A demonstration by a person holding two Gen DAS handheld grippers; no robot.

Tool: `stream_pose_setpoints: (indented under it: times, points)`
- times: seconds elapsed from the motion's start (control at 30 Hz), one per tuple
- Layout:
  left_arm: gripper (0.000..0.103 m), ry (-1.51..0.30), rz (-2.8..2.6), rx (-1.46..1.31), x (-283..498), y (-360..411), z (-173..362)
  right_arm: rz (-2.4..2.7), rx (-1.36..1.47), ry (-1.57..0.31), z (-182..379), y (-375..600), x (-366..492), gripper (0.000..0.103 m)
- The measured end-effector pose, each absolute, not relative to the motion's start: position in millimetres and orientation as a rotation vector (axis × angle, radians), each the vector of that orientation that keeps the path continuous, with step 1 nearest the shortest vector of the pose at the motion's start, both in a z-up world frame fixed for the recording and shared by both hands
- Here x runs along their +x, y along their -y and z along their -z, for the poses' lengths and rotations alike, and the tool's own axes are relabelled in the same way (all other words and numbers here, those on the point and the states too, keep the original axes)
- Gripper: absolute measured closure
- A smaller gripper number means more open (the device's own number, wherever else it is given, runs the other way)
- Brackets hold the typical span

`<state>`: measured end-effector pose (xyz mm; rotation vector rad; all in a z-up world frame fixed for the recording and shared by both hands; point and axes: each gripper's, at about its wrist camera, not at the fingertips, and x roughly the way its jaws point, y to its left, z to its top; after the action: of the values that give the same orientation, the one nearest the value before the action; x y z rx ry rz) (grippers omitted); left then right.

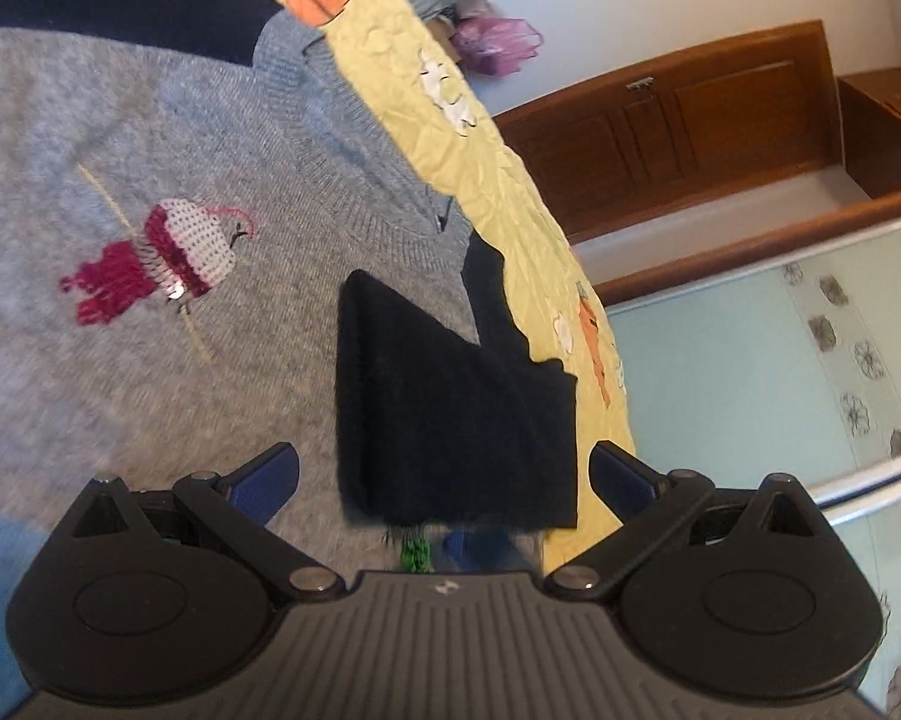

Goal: Fold small clothes
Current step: 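Lay the sleeve across the chest with the right tool while the left tool grasps the other navy sleeve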

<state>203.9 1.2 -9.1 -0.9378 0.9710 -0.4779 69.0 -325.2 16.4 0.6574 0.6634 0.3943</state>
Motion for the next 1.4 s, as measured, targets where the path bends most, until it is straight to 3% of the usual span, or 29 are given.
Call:
stream_pose_setpoints:
  times: [0.1, 0.13, 0.2, 0.23, 0.27, 0.47, 0.8, 1.17, 1.27, 1.33, 1.4]
  points:
    - [0.002, -0.983, 0.467, -0.933, 214.9, 4.8, 9.6, -0.352, 0.657, -0.674, -4.8, 333.9, 64.2, 0.055]
    - [0.008, -0.987, 0.462, -0.923, 217.4, 7.5, 8.6, -0.351, 0.67, -0.672, -0.3, 336.6, 62.8, 0.055]
    - [0.043, -0.997, 0.454, -0.894, 220.9, 12.9, 7.0, -0.361, 0.701, -0.651, 3.8, 339.6, 60.4, 0.055]
    - [0.076, -1.02, 0.438, -0.864, 223.7, 16.9, 7.6, -0.361, 0.707, -0.647, 4.8, 339.6, 60.0, 0.055]
    - [0.084, -1.053, 0.411, -0.825, 226.6, 21.0, 9.7, -0.36, 0.712, -0.641, 5.9, 339.3, 60.7, 0.055]
    - [0.096, -1.017, 0.357, -0.675, 226.9, 32.6, -0.2, -0.376, 0.688, -0.627, 5.7, 335.1, 58.7, 0.053]
    - [0.098, -0.784, 0.286, -0.473, 219.6, -11.3, -68.6, -0.386, 0.701, -0.621, 7.0, 337.4, 59.4, 0.053]
    - [0.098, -0.878, 0.133, -0.454, 206.8, -65.0, -15.4, -0.384, 0.678, -0.641, 2.9, 335.1, 61.1, 0.052]
    - [0.098, -0.851, 0.133, -0.429, 202.6, -61.1, -9.2, -0.375, 0.66, -0.695, -16.7, 333.5, 74.6, 0.048]
    - [0.098, -0.84, 0.132, -0.443, 199.6, -63.3, -7.5, -0.378, 0.581, -0.636, -39.1, 330.6, 87.9, 0.042]
    - [0.098, -0.83, 0.132, -0.462, 195.9, -64.5, -4.3, -0.346, 0.436, -0.61, -58.1, 321.1, 111.0, 0.027]
